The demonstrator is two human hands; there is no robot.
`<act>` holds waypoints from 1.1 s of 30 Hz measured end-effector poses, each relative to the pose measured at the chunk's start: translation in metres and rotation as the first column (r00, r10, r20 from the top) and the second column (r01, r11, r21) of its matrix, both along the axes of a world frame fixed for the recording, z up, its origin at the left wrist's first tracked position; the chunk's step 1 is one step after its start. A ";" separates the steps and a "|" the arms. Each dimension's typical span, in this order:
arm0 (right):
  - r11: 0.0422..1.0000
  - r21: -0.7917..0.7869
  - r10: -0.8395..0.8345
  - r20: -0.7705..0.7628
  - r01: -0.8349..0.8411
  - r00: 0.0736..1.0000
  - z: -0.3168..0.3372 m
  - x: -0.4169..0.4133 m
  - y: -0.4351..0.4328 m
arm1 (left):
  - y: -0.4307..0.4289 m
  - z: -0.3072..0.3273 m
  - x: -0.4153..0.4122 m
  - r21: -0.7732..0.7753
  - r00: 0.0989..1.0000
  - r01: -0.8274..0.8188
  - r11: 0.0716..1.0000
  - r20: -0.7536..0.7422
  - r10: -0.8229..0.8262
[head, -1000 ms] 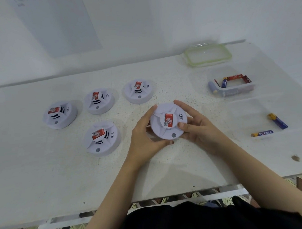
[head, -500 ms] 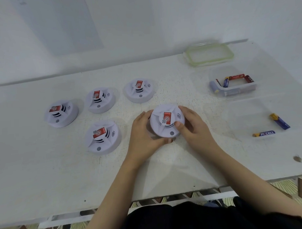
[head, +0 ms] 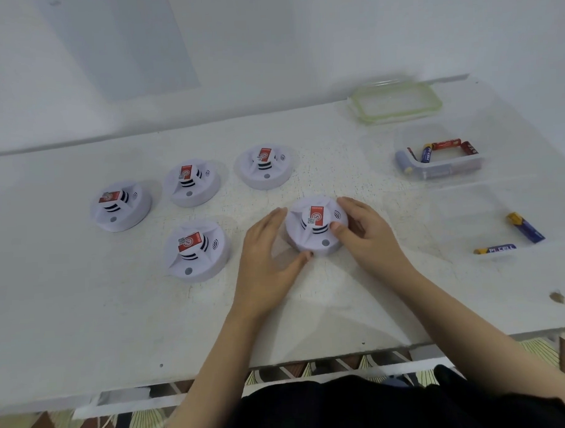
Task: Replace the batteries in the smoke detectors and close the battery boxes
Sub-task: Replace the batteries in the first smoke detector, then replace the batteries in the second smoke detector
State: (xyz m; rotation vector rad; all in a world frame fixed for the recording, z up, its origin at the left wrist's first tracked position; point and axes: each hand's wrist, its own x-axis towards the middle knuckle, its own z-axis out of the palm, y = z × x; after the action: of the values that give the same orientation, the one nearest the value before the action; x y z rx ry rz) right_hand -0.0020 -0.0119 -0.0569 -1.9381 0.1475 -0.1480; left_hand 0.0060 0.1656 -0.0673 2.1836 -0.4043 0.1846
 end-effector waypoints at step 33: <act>0.905 0.084 0.397 0.190 -0.417 0.898 0.012 0.024 0.120 | 0.105 0.029 -0.049 -0.327 0.902 -0.397 0.858 -0.312 0.298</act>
State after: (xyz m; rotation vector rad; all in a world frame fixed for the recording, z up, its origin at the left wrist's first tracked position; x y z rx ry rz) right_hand 0.0221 0.1081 -0.0449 -1.7813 -0.3571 -0.0217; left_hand -0.0427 0.2709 -0.0380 1.8392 0.1727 0.1665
